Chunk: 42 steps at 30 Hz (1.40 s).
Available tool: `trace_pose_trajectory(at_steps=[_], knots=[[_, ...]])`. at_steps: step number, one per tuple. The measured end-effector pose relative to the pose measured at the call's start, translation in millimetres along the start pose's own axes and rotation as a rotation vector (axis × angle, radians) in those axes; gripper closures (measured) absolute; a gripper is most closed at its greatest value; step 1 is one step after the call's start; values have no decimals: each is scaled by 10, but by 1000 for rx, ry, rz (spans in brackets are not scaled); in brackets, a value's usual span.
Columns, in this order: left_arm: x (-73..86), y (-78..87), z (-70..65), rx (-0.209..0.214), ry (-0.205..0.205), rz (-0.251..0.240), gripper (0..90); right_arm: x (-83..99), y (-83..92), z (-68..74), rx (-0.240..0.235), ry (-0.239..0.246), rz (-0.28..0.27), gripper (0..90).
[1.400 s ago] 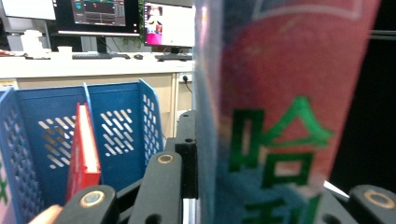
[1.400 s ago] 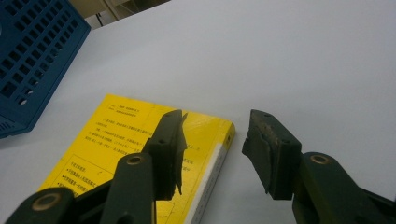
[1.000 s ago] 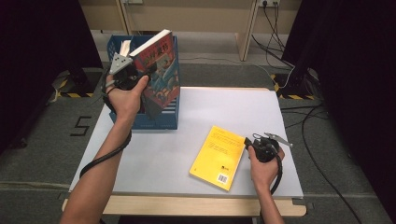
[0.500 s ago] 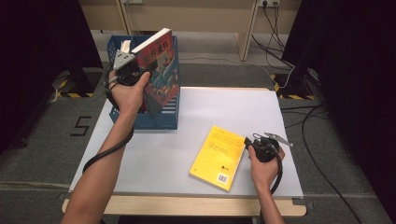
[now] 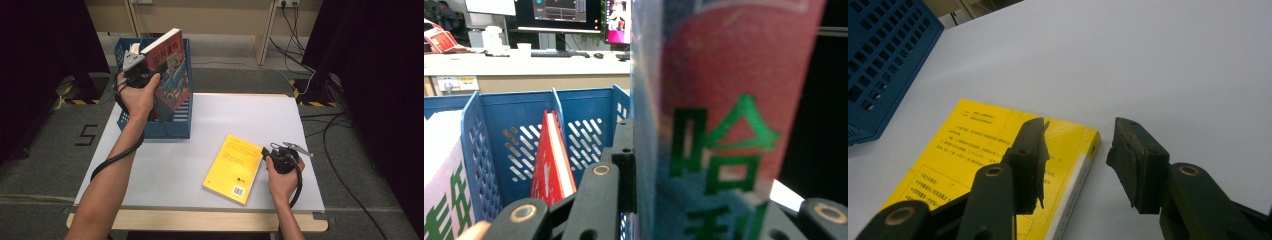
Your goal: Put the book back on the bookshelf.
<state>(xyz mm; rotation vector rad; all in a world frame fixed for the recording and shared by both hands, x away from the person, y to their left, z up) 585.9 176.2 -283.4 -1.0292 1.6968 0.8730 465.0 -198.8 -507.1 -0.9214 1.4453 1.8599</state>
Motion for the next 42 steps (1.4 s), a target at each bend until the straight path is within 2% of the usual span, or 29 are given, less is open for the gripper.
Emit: trace_pose_trajectory(at_steps=[2,8,11,18,31,38,42], knots=[[5,-15,8,-8,-5,2,746,2,4,5,1,-14,4,572],[15,-59,19,-14,-1,7,746,-1,6,-13,5,5,1,574],[24,-81,28,-19,-1,8,746,2,1,-4,3,-6,3,574],[61,-110,94,-40,0,16,746,1,3,-13,5,-1,2,574],[112,-203,126,-56,-3,27,746,-11,8,-25,7,4,-6,574],[101,-253,147,-66,-5,21,746,-12,9,-21,5,-9,-5,575],[99,-278,166,-71,0,22,746,-12,9,-35,7,1,-7,575]])
Point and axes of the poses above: each handheld gripper's, and its own axes: y roughly backward along the jaws, x roughly out of its underside, z roughly to its left, the point moved 8 cm from there along -y, roughly forward along the jaws, and after that the axes turned 12 degrees about y, right-handed, at the moved point
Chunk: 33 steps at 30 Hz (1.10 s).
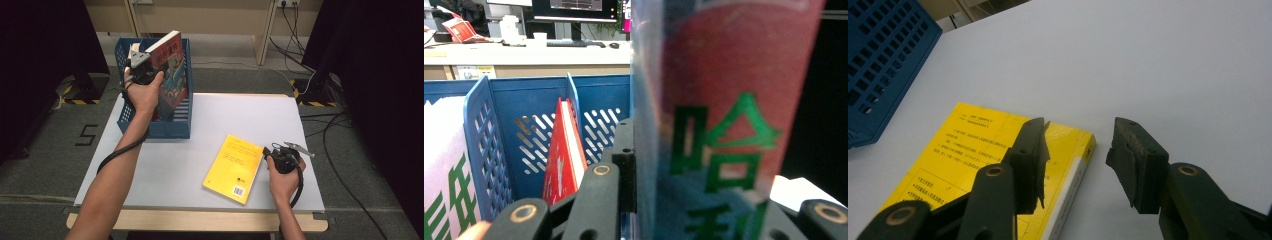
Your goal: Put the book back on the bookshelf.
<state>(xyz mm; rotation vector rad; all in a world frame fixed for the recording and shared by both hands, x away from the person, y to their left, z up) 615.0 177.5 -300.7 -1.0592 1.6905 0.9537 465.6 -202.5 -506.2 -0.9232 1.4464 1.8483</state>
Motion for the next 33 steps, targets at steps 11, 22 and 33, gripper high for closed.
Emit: trace_pose_trajectory(at_steps=[11,22,33], knots=[[28,-98,17,-14,5,5,746,4,-7,4,0,1,4,576],[81,-176,-18,-11,8,14,746,0,-1,5,-2,-5,2,576],[96,-259,-27,-15,5,20,745,0,0,-3,-1,2,2,576]])
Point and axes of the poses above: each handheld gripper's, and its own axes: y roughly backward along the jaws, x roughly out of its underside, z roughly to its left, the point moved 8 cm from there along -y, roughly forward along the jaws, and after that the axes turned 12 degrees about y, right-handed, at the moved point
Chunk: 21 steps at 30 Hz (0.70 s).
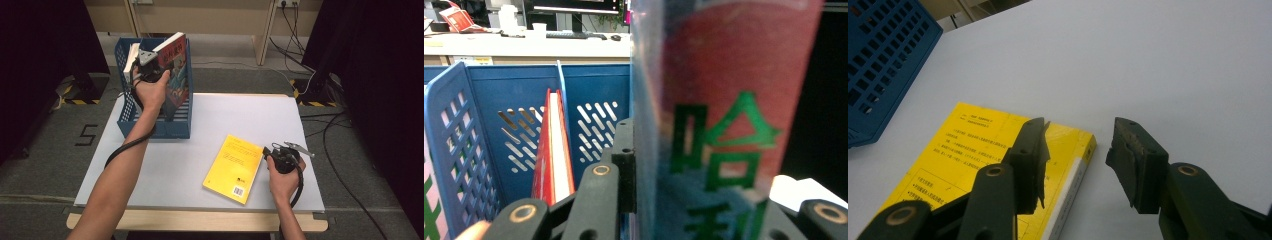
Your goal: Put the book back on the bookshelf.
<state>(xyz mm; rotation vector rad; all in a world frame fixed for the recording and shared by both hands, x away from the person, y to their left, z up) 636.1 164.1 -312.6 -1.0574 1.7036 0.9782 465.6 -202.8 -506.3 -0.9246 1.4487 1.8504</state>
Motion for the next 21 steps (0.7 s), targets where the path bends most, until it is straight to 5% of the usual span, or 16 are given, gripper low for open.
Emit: trace_pose_trajectory(at_steps=[21], knots=[[23,-145,4,-13,0,1,746,-2,2,-14,1,4,-8,577]])
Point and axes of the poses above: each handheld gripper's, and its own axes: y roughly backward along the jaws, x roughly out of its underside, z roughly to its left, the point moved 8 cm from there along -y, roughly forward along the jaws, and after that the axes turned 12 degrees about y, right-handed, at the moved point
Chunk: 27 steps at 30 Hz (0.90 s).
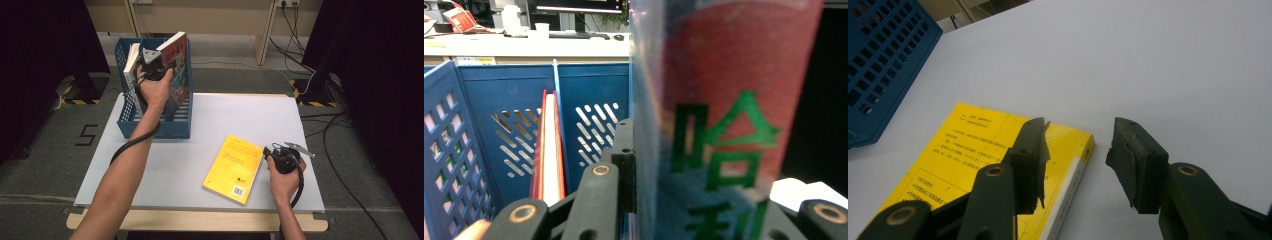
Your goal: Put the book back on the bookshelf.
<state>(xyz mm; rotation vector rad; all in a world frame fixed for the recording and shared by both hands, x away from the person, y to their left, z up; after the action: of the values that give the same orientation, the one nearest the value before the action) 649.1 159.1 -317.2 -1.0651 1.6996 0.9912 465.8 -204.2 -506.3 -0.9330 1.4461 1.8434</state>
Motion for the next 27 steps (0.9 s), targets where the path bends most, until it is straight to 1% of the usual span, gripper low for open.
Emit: trace_pose_trajectory(at_steps=[7,11,13,17,19,20,23,27], knots=[[40,-43,17,-13,-1,3,745,0,-4,-2,-1,2,-1,577],[63,-67,26,-17,-4,3,745,-1,4,0,-1,-10,2,577],[78,-78,35,-19,-8,5,745,2,2,-7,0,-3,1,578],[113,-100,51,-19,-15,2,745,7,-1,-5,0,-6,5,578],[131,-110,58,-20,-15,4,745,6,-1,-4,0,-5,5,578],[139,-115,62,-20,-14,4,745,1,-3,-10,2,3,-1,578],[162,-127,64,-19,-14,3,745,3,-1,-5,1,-2,2,578],[182,-148,53,-19,-26,2,745,6,-3,-3,1,-3,3,578]])
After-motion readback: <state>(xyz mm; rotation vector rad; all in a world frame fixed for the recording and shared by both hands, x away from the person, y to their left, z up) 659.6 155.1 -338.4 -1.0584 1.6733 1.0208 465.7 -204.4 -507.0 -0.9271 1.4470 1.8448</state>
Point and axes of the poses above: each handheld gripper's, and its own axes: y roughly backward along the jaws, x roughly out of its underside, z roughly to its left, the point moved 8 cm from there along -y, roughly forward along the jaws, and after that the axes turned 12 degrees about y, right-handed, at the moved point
